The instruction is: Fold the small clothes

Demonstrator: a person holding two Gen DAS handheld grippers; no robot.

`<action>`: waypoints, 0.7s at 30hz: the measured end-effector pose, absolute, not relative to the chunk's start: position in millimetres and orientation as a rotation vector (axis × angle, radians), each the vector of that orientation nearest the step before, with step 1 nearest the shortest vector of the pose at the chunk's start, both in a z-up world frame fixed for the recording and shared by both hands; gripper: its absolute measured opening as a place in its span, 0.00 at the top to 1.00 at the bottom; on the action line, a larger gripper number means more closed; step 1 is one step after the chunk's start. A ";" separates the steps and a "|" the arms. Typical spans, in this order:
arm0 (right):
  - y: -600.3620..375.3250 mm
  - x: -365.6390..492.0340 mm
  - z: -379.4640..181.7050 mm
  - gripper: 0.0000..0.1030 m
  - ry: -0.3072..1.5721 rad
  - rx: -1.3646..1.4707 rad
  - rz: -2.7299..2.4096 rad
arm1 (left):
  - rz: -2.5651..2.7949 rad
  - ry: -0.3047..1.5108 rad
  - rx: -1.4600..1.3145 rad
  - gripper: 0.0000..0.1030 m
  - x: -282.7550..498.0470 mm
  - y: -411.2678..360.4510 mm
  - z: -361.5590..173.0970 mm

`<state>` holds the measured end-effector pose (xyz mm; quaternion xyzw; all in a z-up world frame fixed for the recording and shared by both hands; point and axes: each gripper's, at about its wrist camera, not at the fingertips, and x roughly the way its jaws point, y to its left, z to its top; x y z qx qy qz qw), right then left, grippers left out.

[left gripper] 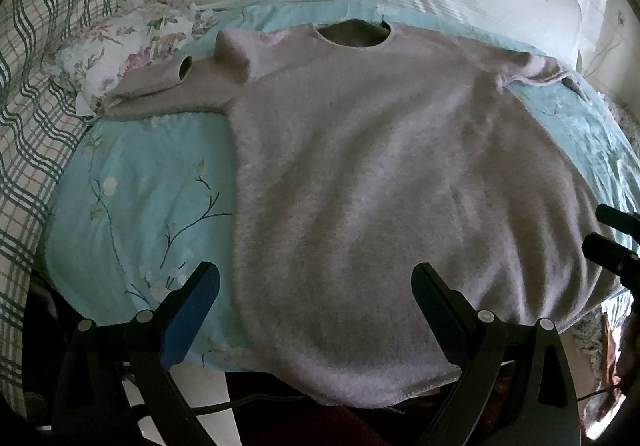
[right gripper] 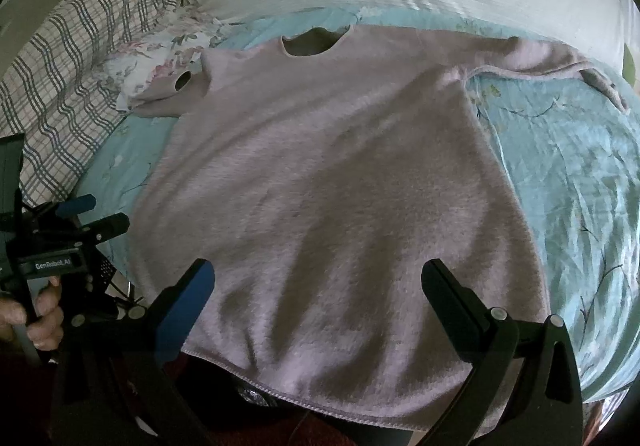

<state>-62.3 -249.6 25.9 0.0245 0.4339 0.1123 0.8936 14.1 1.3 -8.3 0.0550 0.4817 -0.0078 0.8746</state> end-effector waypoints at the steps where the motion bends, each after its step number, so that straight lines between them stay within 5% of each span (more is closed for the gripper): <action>1: -249.9 -60.7 25.4 0.00 0.902 0.053 0.232 | -0.014 1.020 0.122 0.06 15.2 1.0 -8.4; 15: -360.1 -15.2 28.8 0.01 0.819 0.405 0.111 | -0.060 0.988 0.068 0.05 57.6 1.5 -8.2; 21: -459.6 31.9 30.4 0.22 0.746 0.578 -0.058 | -0.068 1.032 0.037 0.04 77.7 -2.0 -14.2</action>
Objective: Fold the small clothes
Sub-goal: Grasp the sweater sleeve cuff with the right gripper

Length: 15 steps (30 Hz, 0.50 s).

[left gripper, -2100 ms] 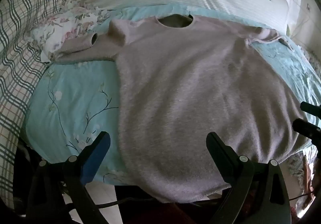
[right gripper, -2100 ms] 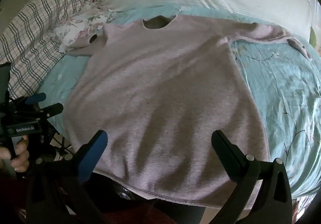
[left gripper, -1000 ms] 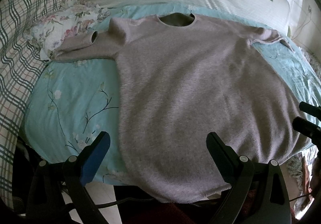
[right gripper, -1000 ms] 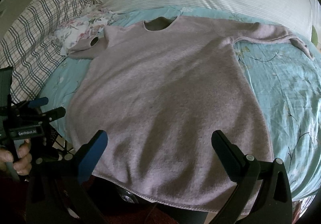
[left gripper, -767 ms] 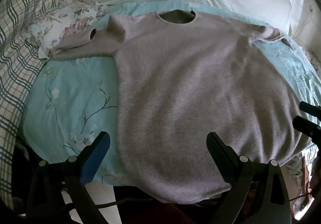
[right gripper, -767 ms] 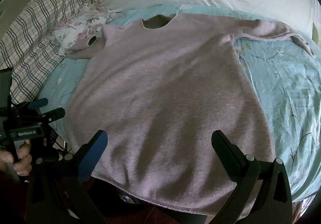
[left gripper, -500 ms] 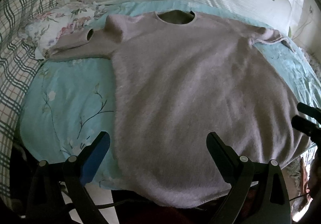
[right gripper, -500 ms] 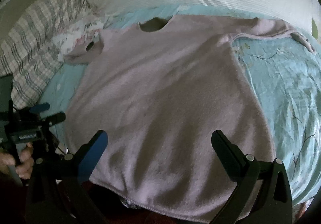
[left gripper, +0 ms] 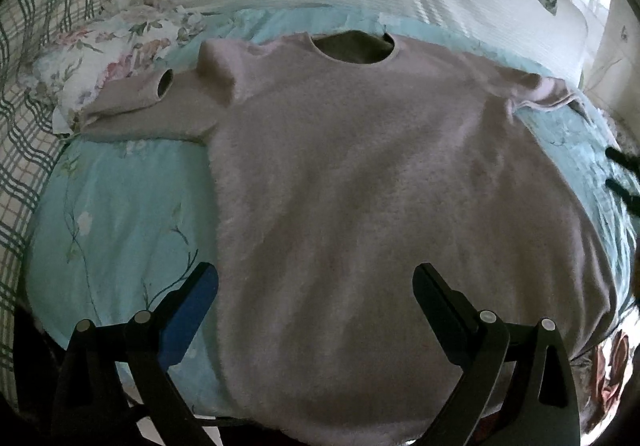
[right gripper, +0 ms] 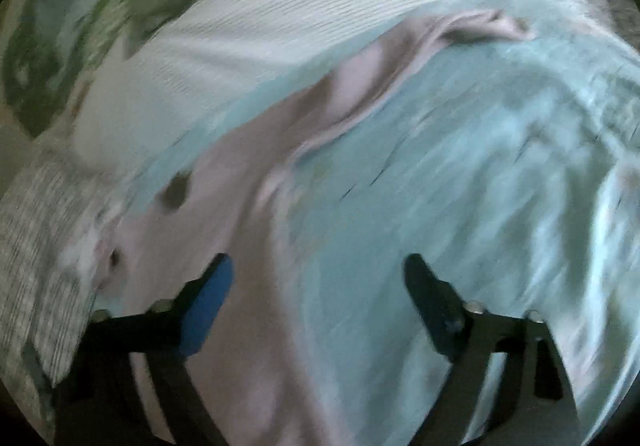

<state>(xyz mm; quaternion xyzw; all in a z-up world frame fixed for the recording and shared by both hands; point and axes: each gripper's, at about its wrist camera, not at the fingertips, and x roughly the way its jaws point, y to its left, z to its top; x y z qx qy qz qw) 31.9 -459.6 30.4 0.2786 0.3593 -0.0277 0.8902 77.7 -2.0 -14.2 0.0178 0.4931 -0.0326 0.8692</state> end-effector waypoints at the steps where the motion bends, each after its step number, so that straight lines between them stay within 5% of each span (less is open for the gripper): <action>1: -479.1 44.0 35.0 0.23 0.719 0.592 -0.086 | -0.072 1.039 0.041 0.04 81.1 -4.2 -15.9; 15: -668.9 214.0 59.4 0.29 0.667 0.632 -0.449 | -0.100 1.124 0.131 0.04 133.7 -46.8 -52.4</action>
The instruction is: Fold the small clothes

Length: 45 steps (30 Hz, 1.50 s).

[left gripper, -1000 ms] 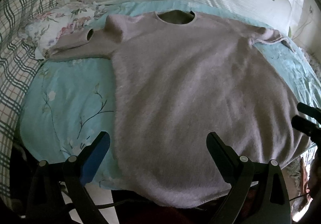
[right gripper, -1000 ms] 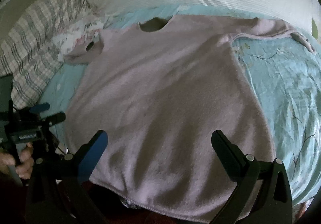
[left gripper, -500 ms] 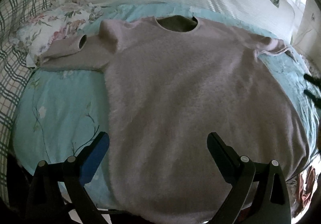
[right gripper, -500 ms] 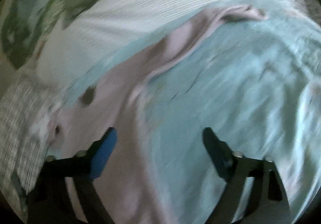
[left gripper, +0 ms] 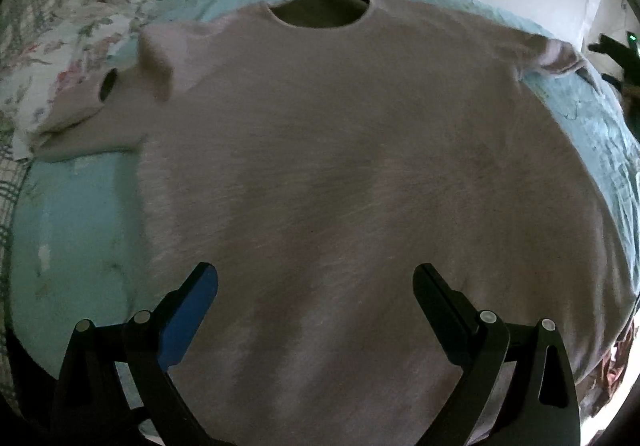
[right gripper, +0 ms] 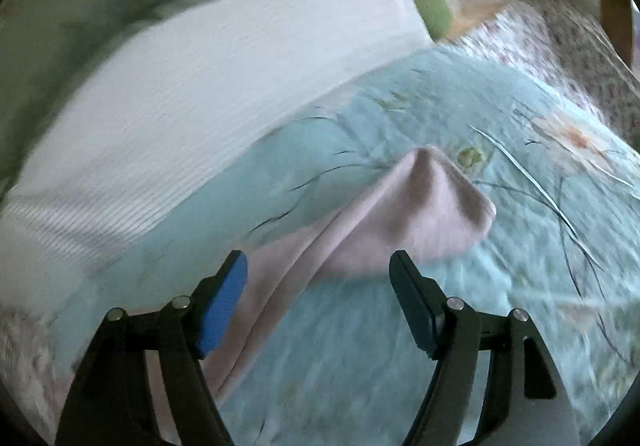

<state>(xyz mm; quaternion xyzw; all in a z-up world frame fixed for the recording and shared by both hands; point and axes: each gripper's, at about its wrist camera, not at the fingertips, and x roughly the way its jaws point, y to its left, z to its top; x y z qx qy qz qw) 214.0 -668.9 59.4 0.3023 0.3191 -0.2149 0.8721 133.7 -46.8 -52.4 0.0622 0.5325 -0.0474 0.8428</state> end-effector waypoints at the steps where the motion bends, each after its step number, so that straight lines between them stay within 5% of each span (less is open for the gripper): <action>1: -679.6 224.0 52.1 0.31 0.681 0.664 -0.464 | -0.106 1.130 0.132 0.04 137.0 -49.4 -54.5; 3: -700.2 238.4 37.7 0.40 0.701 0.718 -0.495 | -0.120 1.144 0.133 0.04 143.1 -54.2 -58.6; 4: -707.2 246.3 31.2 0.57 0.724 0.725 -0.506 | -0.125 1.147 0.132 0.04 145.0 -55.6 -59.5; 5: -710.8 252.5 28.2 0.86 0.739 0.722 -0.511 | -0.129 1.150 0.131 0.04 147.5 -56.4 -60.4; 6: -709.2 255.8 25.9 0.93 0.748 0.723 -0.512 | -0.133 1.152 0.130 0.04 150.4 -56.6 -61.3; 21: -473.6 282.7 81.7 0.94 0.606 0.674 0.256 | -0.110 1.053 0.051 0.04 148.4 -27.6 -48.3; 33: -189.7 303.3 6.2 0.94 0.829 0.618 0.740 | -0.028 0.997 -0.067 0.04 144.3 27.4 -44.7; 36: -165.2 297.3 -18.0 0.88 0.938 0.582 0.776 | -0.048 0.995 -0.113 0.04 152.8 40.5 -48.4; 40: -172.9 276.6 -26.5 0.49 0.978 0.602 0.773 | -0.095 1.001 -0.202 0.04 175.9 58.2 -54.4; 45: -208.6 246.7 -9.5 0.48 0.928 0.642 0.710 | -0.171 0.975 -0.310 0.04 225.4 63.0 -46.8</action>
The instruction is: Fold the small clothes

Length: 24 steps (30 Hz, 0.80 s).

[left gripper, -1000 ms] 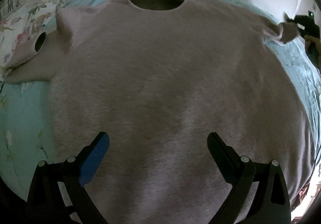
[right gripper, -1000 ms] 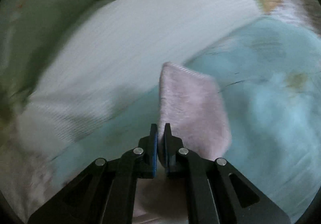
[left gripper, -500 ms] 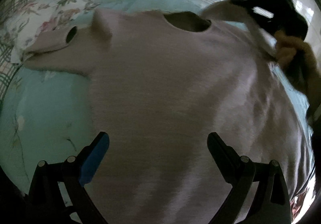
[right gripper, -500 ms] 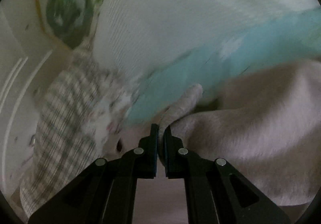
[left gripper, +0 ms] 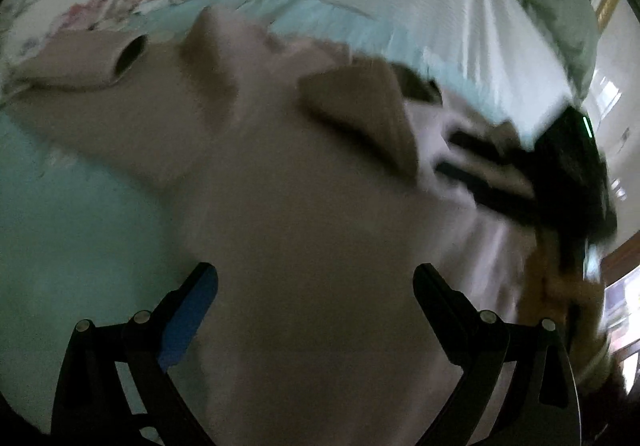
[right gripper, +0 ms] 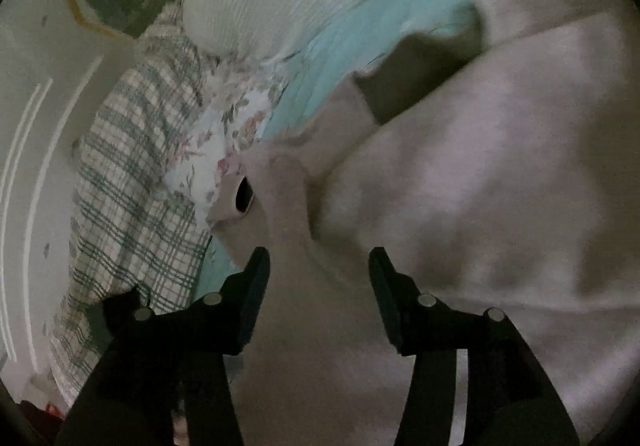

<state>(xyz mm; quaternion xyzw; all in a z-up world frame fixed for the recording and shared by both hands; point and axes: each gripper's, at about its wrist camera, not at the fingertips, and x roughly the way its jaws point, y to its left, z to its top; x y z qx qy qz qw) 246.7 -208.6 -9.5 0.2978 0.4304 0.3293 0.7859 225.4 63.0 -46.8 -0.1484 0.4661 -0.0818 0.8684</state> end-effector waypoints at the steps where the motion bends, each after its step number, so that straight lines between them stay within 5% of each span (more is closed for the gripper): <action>1: -218.6 241.1 -6.0 0.48 0.913 0.653 0.693 | -0.184 0.970 -0.319 0.04 237.7 61.4 -45.0; 10: -282.0 201.5 16.8 0.46 0.789 0.742 0.573 | -0.202 1.021 -0.404 0.07 356.9 22.6 -53.2; 12: -288.6 193.6 20.0 0.46 0.775 0.753 0.569 | -0.092 1.057 -0.318 0.49 362.4 17.9 -64.1; 13: -292.5 188.8 22.1 0.46 0.766 0.752 0.566 | -0.093 1.059 -0.316 0.52 358.3 20.0 -67.9; 18: -309.0 174.0 25.6 0.44 0.728 0.764 0.548 | -0.170 0.984 -0.412 0.46 309.2 53.9 -70.1; 24: -304.7 168.2 24.0 0.44 0.734 0.783 0.545 | -0.273 0.994 -0.468 0.35 337.8 60.0 -68.3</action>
